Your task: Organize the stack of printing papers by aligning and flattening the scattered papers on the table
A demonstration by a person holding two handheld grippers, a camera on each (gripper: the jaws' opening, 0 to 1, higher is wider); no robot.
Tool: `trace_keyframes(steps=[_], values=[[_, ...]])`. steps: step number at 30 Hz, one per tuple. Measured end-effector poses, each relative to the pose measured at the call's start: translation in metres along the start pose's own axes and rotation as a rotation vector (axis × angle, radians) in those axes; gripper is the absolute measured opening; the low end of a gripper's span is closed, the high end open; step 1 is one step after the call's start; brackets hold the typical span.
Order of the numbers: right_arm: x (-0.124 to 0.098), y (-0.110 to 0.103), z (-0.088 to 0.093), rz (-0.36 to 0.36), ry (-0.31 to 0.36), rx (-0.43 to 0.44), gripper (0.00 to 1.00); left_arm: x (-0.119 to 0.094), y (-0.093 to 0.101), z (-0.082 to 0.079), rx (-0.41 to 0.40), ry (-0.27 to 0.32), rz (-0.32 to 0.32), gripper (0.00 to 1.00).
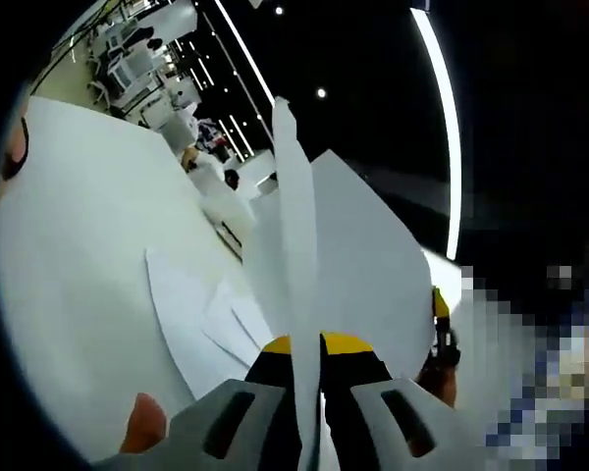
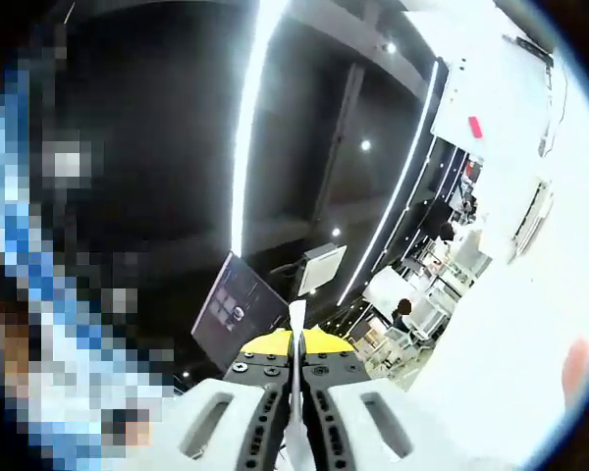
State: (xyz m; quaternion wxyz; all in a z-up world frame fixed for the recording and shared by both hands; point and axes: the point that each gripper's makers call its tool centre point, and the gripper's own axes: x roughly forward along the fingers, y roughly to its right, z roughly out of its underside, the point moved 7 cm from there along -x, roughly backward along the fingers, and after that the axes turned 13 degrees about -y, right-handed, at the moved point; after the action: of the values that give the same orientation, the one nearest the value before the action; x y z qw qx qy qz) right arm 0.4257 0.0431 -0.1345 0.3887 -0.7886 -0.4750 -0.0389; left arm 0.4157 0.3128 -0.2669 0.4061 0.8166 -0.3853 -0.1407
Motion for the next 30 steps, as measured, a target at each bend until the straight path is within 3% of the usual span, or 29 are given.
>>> trace_keyframes(steps=[8, 21, 30], values=[[-0.009, 0.0, -0.001, -0.014, 0.016, 0.037, 0.0, 0.001, 0.003, -0.001, -0.014, 0.024, 0.029, 0.06], [-0.02, 0.025, 0.013, 0.033, 0.013, 0.104, 0.0, 0.004, 0.005, -0.003, -0.048, 0.047, 0.096, 0.1], [-0.024, 0.021, 0.029, -0.051, 0.0, 0.188, 0.0, 0.002, -0.001, -0.007, -0.12, 0.084, 0.125, 0.1]])
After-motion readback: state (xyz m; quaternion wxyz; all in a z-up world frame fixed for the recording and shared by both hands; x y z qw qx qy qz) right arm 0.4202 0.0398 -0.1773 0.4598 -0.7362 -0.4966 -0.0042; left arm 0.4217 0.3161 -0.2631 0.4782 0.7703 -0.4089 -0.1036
